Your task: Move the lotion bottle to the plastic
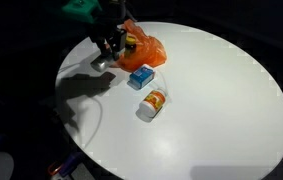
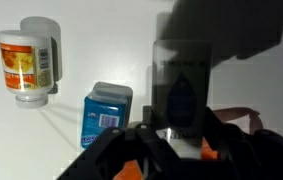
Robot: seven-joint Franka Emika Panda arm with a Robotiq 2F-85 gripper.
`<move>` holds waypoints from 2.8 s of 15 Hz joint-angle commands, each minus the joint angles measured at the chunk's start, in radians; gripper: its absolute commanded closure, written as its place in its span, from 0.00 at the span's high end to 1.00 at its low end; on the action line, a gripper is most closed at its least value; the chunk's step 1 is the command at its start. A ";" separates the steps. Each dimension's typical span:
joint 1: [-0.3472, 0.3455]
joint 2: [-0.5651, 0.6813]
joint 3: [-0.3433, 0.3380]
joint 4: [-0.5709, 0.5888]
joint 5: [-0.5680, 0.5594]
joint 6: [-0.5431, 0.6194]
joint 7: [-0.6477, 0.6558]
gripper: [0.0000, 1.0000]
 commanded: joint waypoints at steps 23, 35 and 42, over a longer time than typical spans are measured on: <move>0.079 0.162 0.024 0.107 0.190 0.143 -0.241 0.25; 0.048 0.333 0.064 0.289 0.234 0.168 -0.292 0.25; 0.024 0.373 0.095 0.335 0.220 0.163 -0.274 0.99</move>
